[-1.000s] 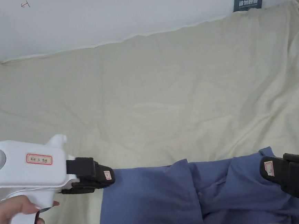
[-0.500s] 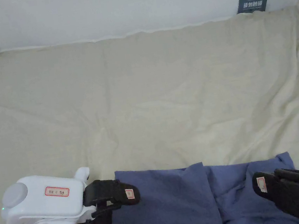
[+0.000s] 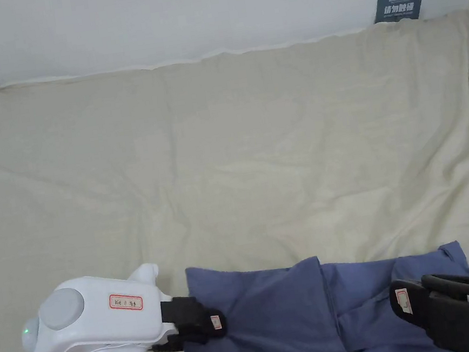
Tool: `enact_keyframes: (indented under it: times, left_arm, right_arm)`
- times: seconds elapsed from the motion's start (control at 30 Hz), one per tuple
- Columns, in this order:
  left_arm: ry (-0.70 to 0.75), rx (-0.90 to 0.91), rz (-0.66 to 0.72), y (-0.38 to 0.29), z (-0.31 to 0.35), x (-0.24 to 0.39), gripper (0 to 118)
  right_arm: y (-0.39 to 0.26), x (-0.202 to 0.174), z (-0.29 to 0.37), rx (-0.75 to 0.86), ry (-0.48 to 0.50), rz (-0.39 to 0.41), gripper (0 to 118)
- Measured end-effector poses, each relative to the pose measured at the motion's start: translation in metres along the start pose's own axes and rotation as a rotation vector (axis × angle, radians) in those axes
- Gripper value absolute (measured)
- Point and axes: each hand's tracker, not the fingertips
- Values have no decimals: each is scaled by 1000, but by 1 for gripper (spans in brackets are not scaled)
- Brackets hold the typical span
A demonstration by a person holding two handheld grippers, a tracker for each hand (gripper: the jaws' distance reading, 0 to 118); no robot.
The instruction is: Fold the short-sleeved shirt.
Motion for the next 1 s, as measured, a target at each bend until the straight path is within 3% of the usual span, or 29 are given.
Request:
enact_keyframes:
  times: [0.07,0.2,0.3,0.4,0.5,0.63,0.7,0.8,1.0]
  left_arm:
    - [-97,-14,39,1,5,5,8]
    - [102,18,-112,11,42,21,8]
    - [259,66,-53,17,83,18,8]
    - [539,103,-134,21,119,22,8]
    - [684,104,-163,14,132,39,8]
    - [697,87,-225,9,115,82,8]
    - [622,52,-280,11,94,106,8]
    - [383,-37,-188,12,50,141,8]
    - [263,-163,-288,11,-45,204,12]
  right_arm:
    - [2,2,1,2,27,-24,0]
    - [7,8,3,22,27,-35,0]
    - [12,14,7,43,27,-35,0]
    - [15,22,9,66,28,-49,0]
    - [15,27,11,81,41,-67,0]
    - [14,32,11,84,52,-90,0]
    - [13,36,14,89,64,-105,0]
    - [10,41,21,102,71,-117,0]
    - [6,55,40,123,57,-131,0]
